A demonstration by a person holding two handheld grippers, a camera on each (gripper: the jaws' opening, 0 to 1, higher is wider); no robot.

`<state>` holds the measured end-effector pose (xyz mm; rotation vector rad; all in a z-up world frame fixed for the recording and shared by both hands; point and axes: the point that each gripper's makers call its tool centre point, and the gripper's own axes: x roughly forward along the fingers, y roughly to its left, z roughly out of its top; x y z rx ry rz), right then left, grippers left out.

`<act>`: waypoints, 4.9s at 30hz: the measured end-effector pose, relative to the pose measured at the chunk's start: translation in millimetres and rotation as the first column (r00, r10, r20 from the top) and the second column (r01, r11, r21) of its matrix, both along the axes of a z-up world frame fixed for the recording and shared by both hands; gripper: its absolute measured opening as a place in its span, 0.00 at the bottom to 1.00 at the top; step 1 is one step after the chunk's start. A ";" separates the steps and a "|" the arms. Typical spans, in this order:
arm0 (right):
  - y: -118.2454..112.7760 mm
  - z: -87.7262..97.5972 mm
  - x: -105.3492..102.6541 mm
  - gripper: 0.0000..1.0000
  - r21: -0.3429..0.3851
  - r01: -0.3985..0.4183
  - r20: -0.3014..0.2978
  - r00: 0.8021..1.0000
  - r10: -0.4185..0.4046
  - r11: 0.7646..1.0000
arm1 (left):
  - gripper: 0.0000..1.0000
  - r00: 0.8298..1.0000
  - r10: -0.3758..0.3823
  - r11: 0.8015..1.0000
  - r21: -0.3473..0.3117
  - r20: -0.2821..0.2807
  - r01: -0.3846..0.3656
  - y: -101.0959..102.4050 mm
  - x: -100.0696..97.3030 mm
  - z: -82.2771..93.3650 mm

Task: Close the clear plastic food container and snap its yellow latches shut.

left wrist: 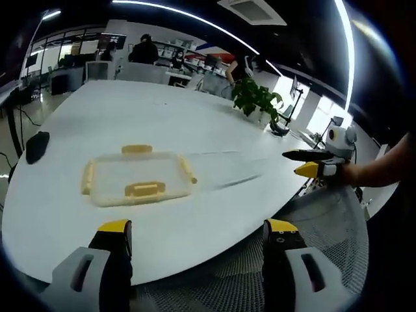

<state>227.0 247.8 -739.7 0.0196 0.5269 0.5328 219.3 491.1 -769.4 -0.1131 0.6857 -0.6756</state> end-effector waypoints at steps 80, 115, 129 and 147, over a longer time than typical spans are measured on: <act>114.8 73.8 24.7 0.71 0.156 -0.153 0.155 0.979 0.129 0.976 | 0.84 0.999 -0.034 0.999 -0.022 0.004 0.034 42.1 24.9 36.0; 163.3 63.0 25.9 0.70 0.130 -0.278 0.154 0.954 0.258 0.952 | 0.81 0.992 -0.127 0.989 0.082 0.007 0.126 75.6 27.3 24.8; 169.6 62.2 33.2 0.69 0.120 -0.298 0.151 0.948 0.279 0.947 | 0.80 0.985 -0.174 0.978 0.116 -0.006 0.174 83.0 37.7 22.7; 174.7 52.7 42.9 0.68 0.078 -0.344 0.136 0.933 0.332 0.936 | 0.77 0.973 -0.230 0.964 0.132 -0.007 0.229 84.9 49.7 21.5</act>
